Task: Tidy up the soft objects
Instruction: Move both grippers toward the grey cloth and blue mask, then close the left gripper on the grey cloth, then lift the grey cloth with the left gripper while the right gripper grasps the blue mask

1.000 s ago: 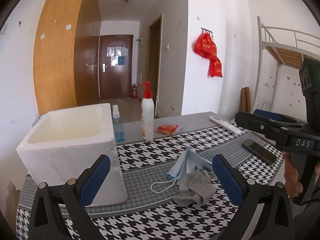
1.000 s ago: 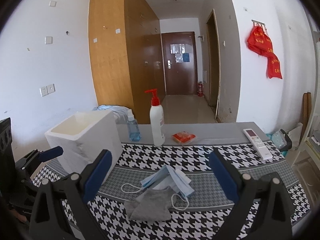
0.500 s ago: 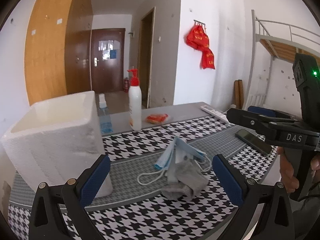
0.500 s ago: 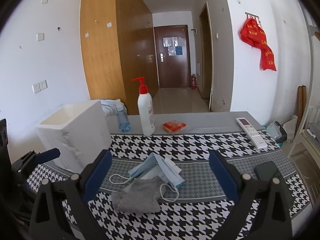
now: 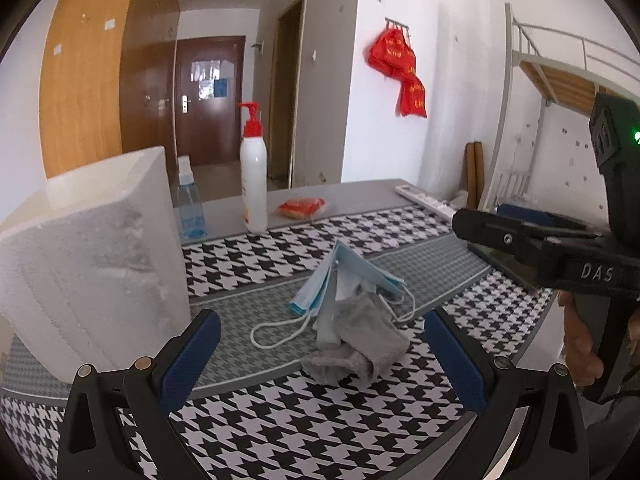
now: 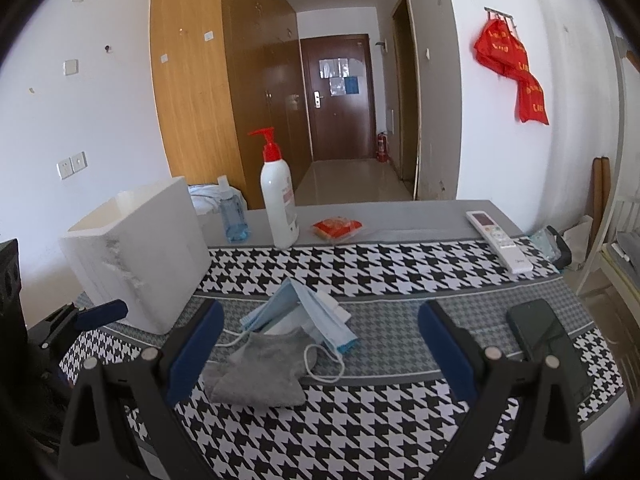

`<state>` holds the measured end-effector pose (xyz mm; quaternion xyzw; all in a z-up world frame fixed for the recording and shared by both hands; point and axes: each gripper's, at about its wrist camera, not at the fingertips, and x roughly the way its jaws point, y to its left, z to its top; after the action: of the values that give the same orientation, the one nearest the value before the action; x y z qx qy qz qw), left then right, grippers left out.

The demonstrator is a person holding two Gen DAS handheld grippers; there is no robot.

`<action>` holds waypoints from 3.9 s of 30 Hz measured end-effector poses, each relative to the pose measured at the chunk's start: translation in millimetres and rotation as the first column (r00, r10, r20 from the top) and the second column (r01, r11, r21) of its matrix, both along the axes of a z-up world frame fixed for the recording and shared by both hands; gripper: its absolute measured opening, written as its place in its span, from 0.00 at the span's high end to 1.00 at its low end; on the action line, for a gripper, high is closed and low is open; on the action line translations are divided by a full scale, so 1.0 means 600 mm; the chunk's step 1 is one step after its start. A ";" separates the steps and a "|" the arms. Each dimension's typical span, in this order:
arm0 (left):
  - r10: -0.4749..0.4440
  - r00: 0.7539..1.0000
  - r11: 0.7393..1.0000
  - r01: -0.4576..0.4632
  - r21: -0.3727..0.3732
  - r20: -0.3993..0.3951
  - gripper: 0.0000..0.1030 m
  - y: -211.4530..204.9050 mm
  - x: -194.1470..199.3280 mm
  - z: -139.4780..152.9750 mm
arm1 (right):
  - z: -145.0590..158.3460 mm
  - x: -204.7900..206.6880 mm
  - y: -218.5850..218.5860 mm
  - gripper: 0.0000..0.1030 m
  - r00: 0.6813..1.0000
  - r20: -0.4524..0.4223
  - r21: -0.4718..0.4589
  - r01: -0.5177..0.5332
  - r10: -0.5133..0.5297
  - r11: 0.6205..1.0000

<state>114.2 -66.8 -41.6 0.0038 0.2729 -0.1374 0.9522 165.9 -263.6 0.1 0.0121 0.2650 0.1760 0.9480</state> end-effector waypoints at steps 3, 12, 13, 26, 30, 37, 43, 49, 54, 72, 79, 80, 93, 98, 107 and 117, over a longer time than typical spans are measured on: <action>-0.009 1.000 1.000 0.009 0.009 -0.018 0.01 -0.008 0.004 -0.007 | -0.007 0.004 -0.003 0.04 1.000 -0.014 -0.001 0.006 -0.006 1.000; -0.003 0.997 1.000 0.004 0.006 -0.071 0.01 -0.016 0.018 -0.023 | -0.025 0.012 -0.014 0.04 0.999 -0.045 -0.017 0.016 -0.017 1.000; -0.001 0.997 1.000 0.002 0.010 -0.078 0.01 -0.017 0.021 -0.026 | -0.026 0.012 -0.015 0.04 0.999 -0.047 -0.019 0.016 -0.017 1.000; -0.002 0.983 1.000 0.006 0.020 -0.184 0.08 -0.045 0.053 -0.061 | -0.040 0.025 -0.031 0.04 0.997 -0.077 -0.019 0.013 -0.014 1.000; -0.020 0.982 0.999 0.026 0.030 -0.188 0.14 -0.056 0.056 -0.067 | -0.042 0.024 -0.031 0.04 0.996 -0.084 -0.011 0.008 -0.009 1.000; -0.017 0.975 0.998 0.031 0.061 -0.223 0.26 -0.064 0.069 -0.086 | -0.050 0.024 -0.029 0.04 0.994 -0.105 -0.003 0.001 -0.002 1.000; -0.028 0.972 0.997 0.044 0.062 -0.235 0.40 -0.069 0.070 -0.092 | -0.055 0.024 -0.029 0.04 0.993 -0.118 0.003 0.001 -0.001 1.000; -0.024 0.964 0.998 0.039 0.053 -0.265 0.54 -0.068 0.072 -0.100 | -0.060 0.023 -0.026 0.04 0.992 -0.129 -0.005 -0.003 0.002 1.000; -0.042 0.960 0.998 0.054 0.037 -0.275 0.75 -0.065 0.070 -0.099 | -0.061 0.023 -0.024 0.04 0.991 -0.136 0.001 -0.006 0.006 1.000; -0.069 0.971 0.998 0.066 -0.019 -0.230 0.81 -0.006 0.012 -0.067 | -0.061 0.047 0.010 0.04 0.989 -0.149 -0.048 -0.019 0.012 0.999; -0.013 0.978 1.000 0.012 -0.005 -0.207 0.81 0.024 0.009 -0.058 | -0.066 0.066 0.034 0.04 0.986 -0.166 -0.071 -0.042 0.029 0.997; -0.011 0.978 1.000 0.010 -0.005 -0.207 0.81 0.026 0.010 -0.058 | -0.066 0.067 0.038 0.04 0.986 -0.166 -0.076 -0.044 0.031 0.996; 0.016 0.981 1.000 -0.019 -0.009 -0.194 0.81 0.057 0.008 -0.051 | -0.077 0.110 0.070 0.10 0.978 -0.207 -0.122 -0.058 0.032 0.991; 0.021 0.979 1.000 -0.025 -0.016 -0.201 0.81 0.062 0.006 -0.055 | -0.093 0.129 0.081 0.18 0.970 -0.239 -0.146 -0.066 0.030 0.987; 0.011 0.979 1.000 -0.017 -0.025 -0.203 0.81 0.062 0.004 -0.055 | -0.110 0.151 0.083 0.48 0.958 -0.285 -0.151 -0.061 0.016 0.987; 0.007 0.979 1.000 -0.012 -0.024 -0.204 0.81 0.057 0.006 -0.059 | -0.122 0.163 0.085 0.67 0.947 -0.320 -0.139 -0.073 0.025 0.988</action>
<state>117.6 -32.4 -77.2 -0.0237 0.3673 -0.1358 0.9198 263.9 -212.4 -73.3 -0.0374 0.4264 0.1748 0.8867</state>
